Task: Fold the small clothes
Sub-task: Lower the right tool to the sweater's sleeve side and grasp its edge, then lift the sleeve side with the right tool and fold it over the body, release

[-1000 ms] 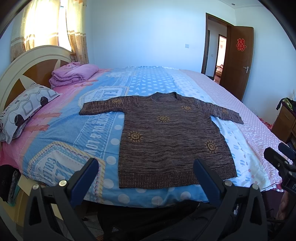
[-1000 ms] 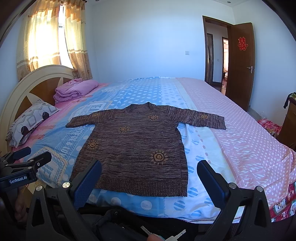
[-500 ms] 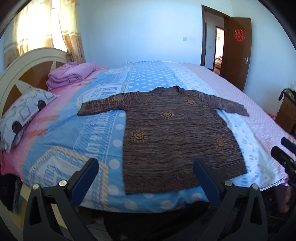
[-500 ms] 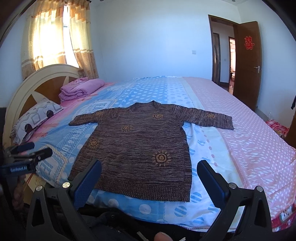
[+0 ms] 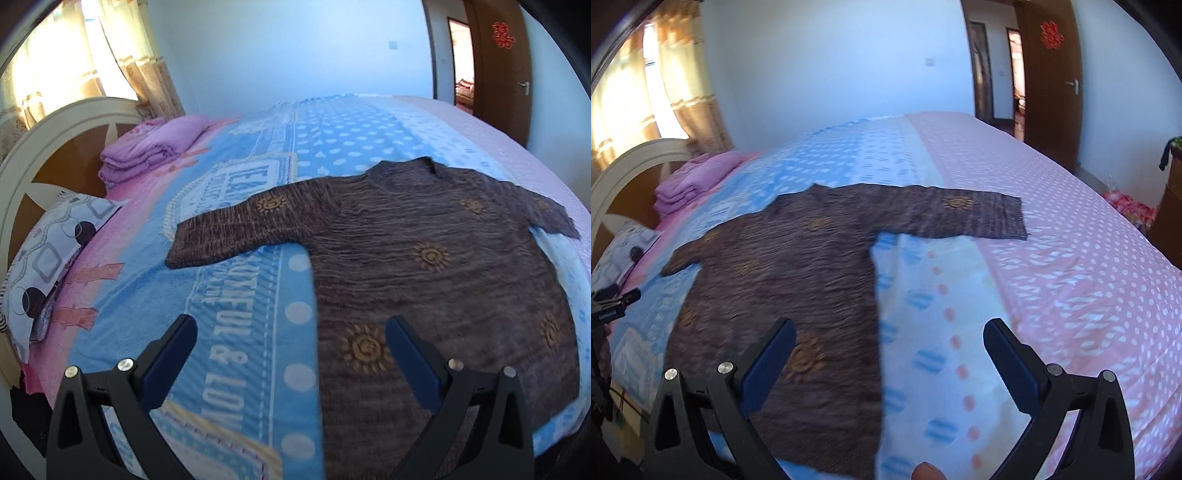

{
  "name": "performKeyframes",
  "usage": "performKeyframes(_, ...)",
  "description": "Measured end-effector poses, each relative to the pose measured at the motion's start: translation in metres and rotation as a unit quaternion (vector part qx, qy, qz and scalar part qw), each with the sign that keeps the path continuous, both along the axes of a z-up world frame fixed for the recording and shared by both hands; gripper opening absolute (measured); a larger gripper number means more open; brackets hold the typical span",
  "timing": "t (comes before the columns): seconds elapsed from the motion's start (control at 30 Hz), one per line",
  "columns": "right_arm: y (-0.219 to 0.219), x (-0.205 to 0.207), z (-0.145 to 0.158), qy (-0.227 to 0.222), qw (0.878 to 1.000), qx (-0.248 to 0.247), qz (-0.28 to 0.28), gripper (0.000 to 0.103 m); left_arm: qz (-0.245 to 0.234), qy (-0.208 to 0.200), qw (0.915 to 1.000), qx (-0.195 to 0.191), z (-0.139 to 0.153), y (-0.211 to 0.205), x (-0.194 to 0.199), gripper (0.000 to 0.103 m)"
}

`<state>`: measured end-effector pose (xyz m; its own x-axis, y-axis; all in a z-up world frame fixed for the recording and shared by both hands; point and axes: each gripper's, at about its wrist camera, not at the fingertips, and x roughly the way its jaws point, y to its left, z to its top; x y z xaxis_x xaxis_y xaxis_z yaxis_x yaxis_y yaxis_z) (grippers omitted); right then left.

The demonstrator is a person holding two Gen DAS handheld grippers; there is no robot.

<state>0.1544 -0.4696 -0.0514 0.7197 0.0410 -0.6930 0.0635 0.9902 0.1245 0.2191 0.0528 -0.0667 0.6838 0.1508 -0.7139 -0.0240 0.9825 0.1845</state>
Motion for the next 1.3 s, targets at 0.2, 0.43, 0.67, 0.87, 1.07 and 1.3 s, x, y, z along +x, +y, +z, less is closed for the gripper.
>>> performKeyframes(0.2,-0.054,0.061,-0.014,0.028,0.998,-0.002,-0.051,0.084,0.011,-0.010,0.9997,0.020,-0.021,-0.010,0.058,0.103)
performKeyframes(0.43,-0.113,0.126,-0.035,0.057,0.993,0.029,-0.095,0.062,0.038,-0.046,0.9975,0.037,-0.048,-0.020,0.109,0.103)
performKeyframes(0.67,-0.155,0.179,-0.050,0.073,0.987,0.066,-0.128,0.047,0.069,-0.027,0.9967,0.034,-0.071,-0.011,0.144,0.103)
performKeyframes(0.87,-0.172,0.214,-0.068,0.096,0.982,0.064,-0.150,0.045,0.100,0.002,0.9949,0.001,-0.084,0.005,0.158,0.103)
performKeyframes(1.07,-0.166,0.228,-0.073,0.096,0.986,0.041,-0.128,0.013,0.102,0.011,0.9945,0.023,-0.091,-0.003,0.159,0.103)
performKeyframes(1.3,-0.134,0.233,-0.037,0.064,0.994,-0.010,-0.089,0.006,0.106,0.014,0.9938,0.031,-0.092,-0.004,0.161,0.103)
